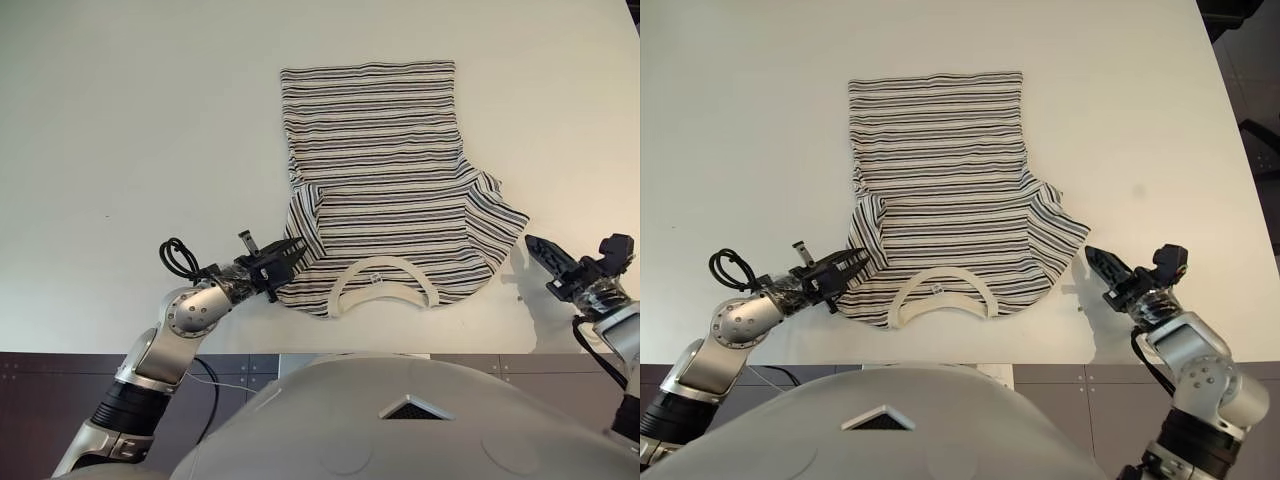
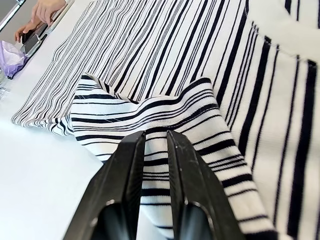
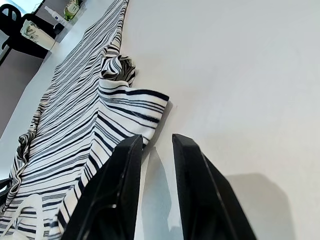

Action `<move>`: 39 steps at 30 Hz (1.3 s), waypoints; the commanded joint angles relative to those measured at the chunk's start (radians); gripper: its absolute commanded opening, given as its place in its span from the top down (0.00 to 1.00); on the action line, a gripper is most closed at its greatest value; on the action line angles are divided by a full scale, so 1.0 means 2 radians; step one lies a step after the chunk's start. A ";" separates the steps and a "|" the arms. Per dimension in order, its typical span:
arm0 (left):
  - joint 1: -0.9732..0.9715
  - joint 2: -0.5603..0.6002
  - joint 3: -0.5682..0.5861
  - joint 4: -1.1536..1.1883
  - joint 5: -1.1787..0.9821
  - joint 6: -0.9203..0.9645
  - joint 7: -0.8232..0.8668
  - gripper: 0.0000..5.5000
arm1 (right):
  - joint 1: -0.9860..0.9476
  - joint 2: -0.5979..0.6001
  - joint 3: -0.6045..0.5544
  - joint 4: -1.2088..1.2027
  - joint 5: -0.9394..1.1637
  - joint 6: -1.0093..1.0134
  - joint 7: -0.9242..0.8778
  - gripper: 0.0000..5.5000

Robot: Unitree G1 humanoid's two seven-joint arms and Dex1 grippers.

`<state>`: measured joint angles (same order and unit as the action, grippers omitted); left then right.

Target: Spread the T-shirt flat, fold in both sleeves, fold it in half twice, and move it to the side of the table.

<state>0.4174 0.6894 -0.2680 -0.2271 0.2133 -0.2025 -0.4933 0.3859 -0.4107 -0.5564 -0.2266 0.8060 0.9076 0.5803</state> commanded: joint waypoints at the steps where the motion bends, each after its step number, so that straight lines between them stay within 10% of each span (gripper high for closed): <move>1: 0.007 -0.003 -0.014 0.016 0.022 0.023 -0.011 0.85 | -0.013 0.009 0.012 -0.013 0.012 0.013 -0.024 0.80; 14: -0.007 -0.001 -0.015 0.025 0.024 0.023 -0.018 0.85 | -0.044 0.019 0.021 0.015 0.015 -0.004 -0.057 0.80; 21: -0.006 0.000 -0.013 0.027 0.026 0.025 -0.017 0.85 | -0.029 0.017 0.035 -0.008 0.014 -0.016 -0.043 0.98; 39: -0.006 0.010 -0.015 0.026 0.030 0.025 -0.027 0.85 | 0.063 -0.043 0.247 -0.146 -0.248 -0.305 0.051 0.98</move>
<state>0.3852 0.6817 -0.2786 -0.2184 0.2221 -0.1977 -0.5137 0.5096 -0.4814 -0.1054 -0.5203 0.3574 0.3315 0.6798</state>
